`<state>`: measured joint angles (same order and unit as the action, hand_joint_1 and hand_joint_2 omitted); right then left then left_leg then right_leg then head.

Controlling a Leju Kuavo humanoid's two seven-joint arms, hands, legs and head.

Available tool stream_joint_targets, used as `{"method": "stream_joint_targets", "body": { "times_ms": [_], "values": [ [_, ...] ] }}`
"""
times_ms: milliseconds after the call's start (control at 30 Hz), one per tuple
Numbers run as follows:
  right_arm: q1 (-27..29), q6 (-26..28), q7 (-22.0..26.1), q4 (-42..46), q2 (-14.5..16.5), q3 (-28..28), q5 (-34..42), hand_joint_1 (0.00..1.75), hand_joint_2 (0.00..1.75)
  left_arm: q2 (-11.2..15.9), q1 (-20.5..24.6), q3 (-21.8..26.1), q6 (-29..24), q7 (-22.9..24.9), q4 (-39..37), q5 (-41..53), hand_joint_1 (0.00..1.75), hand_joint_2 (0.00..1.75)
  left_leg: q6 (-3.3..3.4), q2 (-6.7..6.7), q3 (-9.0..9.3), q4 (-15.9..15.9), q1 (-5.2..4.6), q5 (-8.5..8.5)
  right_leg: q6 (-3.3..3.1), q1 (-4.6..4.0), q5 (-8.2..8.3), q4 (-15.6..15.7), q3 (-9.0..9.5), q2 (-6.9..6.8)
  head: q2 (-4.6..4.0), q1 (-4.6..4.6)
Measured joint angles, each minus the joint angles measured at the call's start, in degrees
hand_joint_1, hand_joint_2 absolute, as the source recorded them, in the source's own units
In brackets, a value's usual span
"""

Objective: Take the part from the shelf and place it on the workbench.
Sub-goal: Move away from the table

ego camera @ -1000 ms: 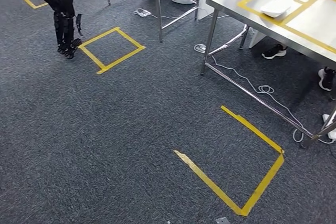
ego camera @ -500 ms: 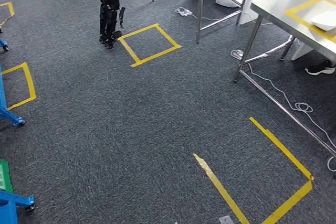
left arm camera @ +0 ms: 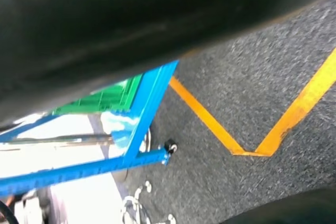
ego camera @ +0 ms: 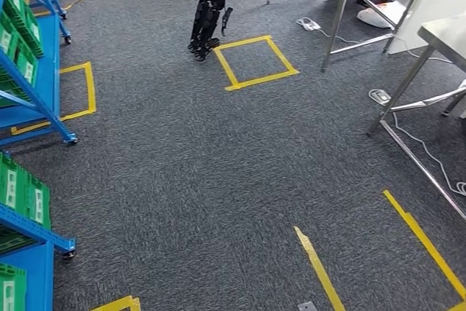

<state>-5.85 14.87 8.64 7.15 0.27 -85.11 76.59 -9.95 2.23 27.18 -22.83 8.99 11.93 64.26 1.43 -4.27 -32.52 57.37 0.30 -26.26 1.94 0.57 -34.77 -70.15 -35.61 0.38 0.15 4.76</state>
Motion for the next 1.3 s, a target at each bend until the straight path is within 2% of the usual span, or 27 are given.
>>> {"method": "stream_joint_targets", "body": {
  "times_ms": [33, 67, 100, 133, 167, 200, 233, 267, 300, 367, 400, 433, 467, 500, 567, 600, 633, 667, 700, 833, 967, 1300],
  "values": [
    [0.0, 0.0, 0.0, 0.0, 0.0, 0.0, 0.0, 0.0, 0.0, 0.0, 0.0, 0.0, 0.0, 0.0, 0.0, 0.0, 0.0, 0.0, -0.05, -0.84, 0.07, 0.0, 0.03, -0.01, -0.18, 0.05, 2.55, 4.1, 1.56, 1.01, 0.0, 0.02],
    [0.0, 0.0, 0.0, 0.0, 0.0, 0.0, 0.0, 0.0, 0.0, 0.0, 0.0, 0.0, 0.0, 0.0, 0.0, 0.0, 0.0, 0.0, -0.2, -1.6, 0.06, 0.1, -0.02, -0.02, -0.33, 0.14, 4.38, 8.1, 3.11, 2.49, 0.0, -0.01],
    [-0.1, 0.0, 0.0, 0.0, 0.0, 0.0, 0.0, 0.0, 0.0, -0.1, 0.1, 0.0, 0.0, 0.0, 0.0, 0.0, 0.0, 0.0, -0.46, -2.4, -0.09, 0.2, 0.0, 0.01, -0.41, 0.22, 5.45, 11.1, 4.4, 3.75, 0.0, -0.01],
    [-0.1, 0.0, 0.0, 0.0, 0.0, 0.0, 0.0, 0.0, 0.0, -0.1, 0.1, 0.0, 0.0, 0.0, 0.0, 0.0, 0.0, 0.0, -0.8, -3.05, -0.32, 0.3, 0.07, 0.07, -0.44, 0.23, 5.67, 12.5, 5.09, 4.63, 0.0, -0.03],
    [-0.1, 0.0, -0.1, 0.0, 0.0, 0.0, 0.0, 0.0, 0.0, -0.1, 0.1, 0.0, 0.0, 0.0, 0.0, 0.0, 0.0, 0.0, -1.21, -3.74, -0.56, 0.3, 0.17, 0.2, -0.48, 0.17, 5.48, 12.8, 5.34, 4.71, 0.0, -0.04],
    [-0.1, 0.0, -0.1, 0.0, 0.0, 0.0, 0.0, 0.0, 0.0, -0.1, -0.1, 0.0, 0.0, 0.0, 0.0, 0.0, 0.0, 0.0, -1.62, -4.46, -0.8, 0.3, 0.31, 0.36, -0.59, 0.11, 5.55, 12.9, 5.53, 4.12, 0.0, -0.05],
    [-0.1, 0.0, -0.1, 0.0, 0.1, 0.0, 0.0, 0.0, 0.0, -0.1, -0.2, 0.1, 0.0, 0.0, 0.0, 0.0, 0.0, 0.0, -1.91, -4.34, -0.95, 0.4, 0.37, 0.29, -0.83, 0.12, 5.68, 13.1, 5.6, 3.39, 0.0, -0.07],
    [-0.1, 0.0, -0.2, 0.0, 0.1, 0.0, 0.1, 0.0, 0.0, -0.1, -0.3, 0.1, 0.0, 0.0, 0.0, 0.0, 0.0, 0.0, -2.14, -3.2, -1.35, 1.1, 0.28, -0.27, -1.17, 0.16, 5.81, 13.2, 5.69, 2.6, 0.0, -0.18],
    [-0.1, 0.0, -0.2, 0.0, 0.2, 0.0, 0.1, 0.0, 0.0, -0.1, -0.3, 0.2, 0.0, 0.0, 0.0, -0.1, 0.0, 0.0, -2.3, -1.42, -2.19, 2.9, 0.15, -1.44, -1.51, 0.19, 5.91, 13.4, 5.78, 1.72, 0.0, -0.34],
    [0.1, 0.0, -0.2, 0.0, 0.2, 0.0, 0.1, 0.0, 0.0, 0.0, -0.1, 0.2, 0.1, 0.0, 0.0, -0.1, 0.0, 0.0, -2.53, 2.46, -5.39, 9.9, 0.02, -5.22, -2.01, -0.02, 5.84, 13.6, 5.88, -0.25, 0.0, -0.6],
    [0.2, 0.0, -0.2, 0.0, 0.2, 0.0, 0.1, 0.0, 0.0, 0.0, -0.1, 0.3, 0.1, 0.0, 0.0, -0.1, 0.0, 0.0, -2.65, 3.25, -7.12, 13.7, 0.05, -6.8, -2.12, -0.17, 5.75, 13.6, 5.89, -1.32, 0.0, -0.63],
    [0.3, 0.0, -0.2, 0.0, 0.2, 0.0, 0.1, 0.0, 0.0, 0.0, -0.1, 0.3, 0.1, 0.0, 0.0, -0.1, 0.0, 0.0, -2.72, 3.63, -8.18, 16.2, 0.08, -7.5, -2.19, -0.29, 5.65, 13.5, 5.92, -2.34, 0.0, -0.62],
    [0.3, 0.0, -0.2, 0.0, 0.2, 0.0, 0.1, 0.0, 0.0, 0.0, -0.1, 0.3, 0.2, 0.0, 0.0, -0.2, 0.0, 0.0, -2.71, 3.82, -8.19, 16.6, 0.08, -7.1, -2.22, -0.39, 5.56, 13.5, 5.97, -3.23, 0.0, -0.62],
    [0.2, 0.0, -0.2, 0.0, 0.3, 0.0, 0.0, 0.0, 0.0, 0.0, -0.2, 0.3, 0.2, 0.0, 0.0, -0.2, 0.0, 0.0, -2.6, 4.07, -6.96, 14.6, 0.04, -5.63, -2.2, -0.47, 5.46, 13.5, 6.11, -4.04, 0.0, -0.63],
    [0.1, 0.0, -0.1, 0.0, 0.3, 0.0, 0.0, 0.0, 0.0, 0.0, -0.3, 0.3, 0.2, 0.1, 0.0, -0.2, 0.0, 0.0, -1.99, 5.89, -2.42, 6.5, -0.35, -2.12, -2.02, -0.61, 5.15, 13.5, 6.43, -5.31, 0.0, -0.61],
    [0.1, 0.0, -0.1, 0.0, 0.4, 0.0, 0.0, 0.0, 0.0, 0.1, -0.2, 0.3, 0.2, 0.1, 0.0, -0.2, 0.0, 0.0, -1.6, 6.87, -0.56, 3.1, -0.62, -1.09, -1.82, -0.71, 4.93, 13.5, 6.46, -5.88, 0.0, -0.57],
    [0.0, -0.1, -0.1, 0.0, 0.4, -0.1, 0.0, 0.0, 0.0, 0.1, -0.2, 0.4, 0.2, 0.2, 0.0, -0.2, 0.0, 0.0, -1.26, 7.61, 0.54, 1.0, -0.89, -0.74, -1.61, -0.8, 4.75, 13.5, 6.46, -6.35, 0.0, -0.55],
    [-0.1, -0.1, -0.1, 0.0, 0.4, -0.1, 0.1, 0.0, 0.0, 0.1, -0.2, 0.4, 0.2, 0.2, 0.0, -0.2, 0.0, 0.0, -1.01, 7.82, 0.87, 0.2, -1.09, -0.91, -1.4, -0.85, 4.62, 13.5, 6.52, -6.74, 0.0, -0.52],
    [-0.2, -0.2, -0.1, 0.0, 0.4, -0.1, 0.2, 0.0, 0.0, 0.1, -0.2, 0.4, 0.2, 0.3, 0.0, -0.2, 0.0, 0.0, -0.95, 7.53, 0.87, 0.1, -1.1, -0.75, -1.36, -0.91, 4.45, 13.5, 6.56, -7.03, 0.0, -0.56],
    [-0.3, -0.5, -0.3, 0.0, 0.4, 0.0, 0.9, 0.0, 0.0, 0.1, -0.5, 0.8, 0.8, -0.4, 0.0, -0.4, 0.0, 0.0, -1.11, 7.23, 1.0, -0.2, -1.11, -0.59, -2.1, -0.96, 4.55, 13.7, 6.65, -6.96, 0.0, -0.47],
    [-0.1, -1.1, -0.3, 0.0, 0.4, 0.0, 1.1, 0.0, 0.0, 0.0, -0.4, 1.3, 1.9, -2.3, 0.0, -0.8, 0.0, 0.0, -0.92, 7.37, 0.94, -0.1, -1.18, -0.7, -1.57, -0.92, 4.83, 14.0, 7.25, -6.74, 0.0, -0.5],
    [0.0, -1.6, -0.2, 0.0, 0.4, 0.0, 1.7, 0.0, 0.0, 0.0, -0.4, 1.4, 3.2, -5.0, 0.0, -0.8, 0.0, 0.0, -0.73, 7.42, 1.01, -0.1, -1.13, -0.79, -1.17, -0.91, 4.8, 14.2, 6.72, -6.69, 0.0, -0.52]
  ]
}}
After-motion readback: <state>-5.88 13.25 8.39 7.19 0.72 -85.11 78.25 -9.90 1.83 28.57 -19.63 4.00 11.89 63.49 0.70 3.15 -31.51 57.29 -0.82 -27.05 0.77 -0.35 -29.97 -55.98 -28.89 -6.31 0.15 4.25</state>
